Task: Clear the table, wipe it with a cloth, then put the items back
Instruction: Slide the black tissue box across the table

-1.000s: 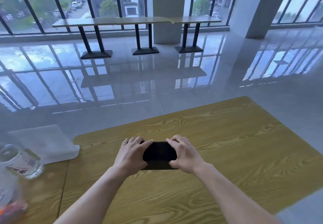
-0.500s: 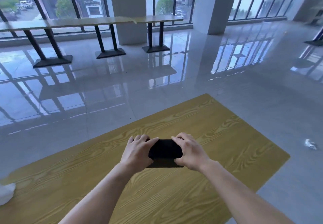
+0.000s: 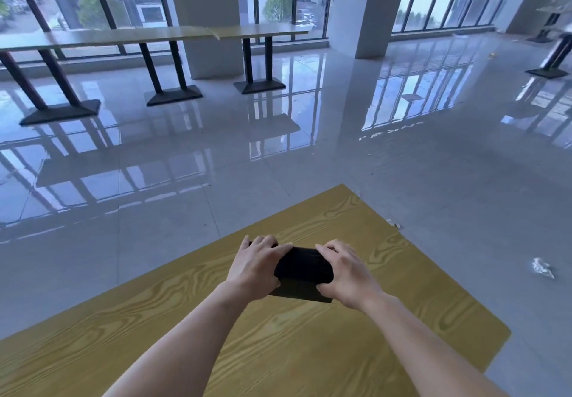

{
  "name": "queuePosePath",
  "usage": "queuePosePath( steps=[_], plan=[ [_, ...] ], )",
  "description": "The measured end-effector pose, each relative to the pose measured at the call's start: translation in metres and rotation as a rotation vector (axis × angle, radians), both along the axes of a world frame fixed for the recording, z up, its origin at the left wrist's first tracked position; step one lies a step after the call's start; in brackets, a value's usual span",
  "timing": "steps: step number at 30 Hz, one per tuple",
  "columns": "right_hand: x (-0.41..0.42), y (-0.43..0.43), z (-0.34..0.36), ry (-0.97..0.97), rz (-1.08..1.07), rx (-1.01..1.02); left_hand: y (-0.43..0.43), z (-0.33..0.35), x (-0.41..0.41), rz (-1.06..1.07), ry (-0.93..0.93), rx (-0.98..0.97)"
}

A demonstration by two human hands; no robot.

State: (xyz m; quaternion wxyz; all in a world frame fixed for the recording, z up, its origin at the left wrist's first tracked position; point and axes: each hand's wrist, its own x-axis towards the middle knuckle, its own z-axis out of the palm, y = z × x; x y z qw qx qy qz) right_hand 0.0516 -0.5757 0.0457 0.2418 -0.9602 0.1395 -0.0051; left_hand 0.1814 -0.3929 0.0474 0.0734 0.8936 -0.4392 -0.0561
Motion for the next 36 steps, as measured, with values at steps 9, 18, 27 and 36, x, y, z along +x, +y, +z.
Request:
queuePosePath(
  steps=[9, 18, 27, 36],
  plan=[
    [0.067, -0.133, -0.021, 0.025, -0.001, -0.001, -0.138, -0.019, 0.060, 0.040, 0.046, 0.006],
    [0.098, -0.187, -0.039, 0.046, -0.024, 0.017, -0.195, -0.032, 0.096, 0.026, 0.086, 0.029],
    [0.097, -0.194, -0.052, 0.082, -0.025, -0.001, -0.205, -0.043, 0.101, -0.013, 0.100, 0.106],
    [0.098, -0.184, -0.032, 0.031, 0.000, -0.015, -0.191, -0.032, 0.085, 0.100, 0.122, 0.024]
  ],
)
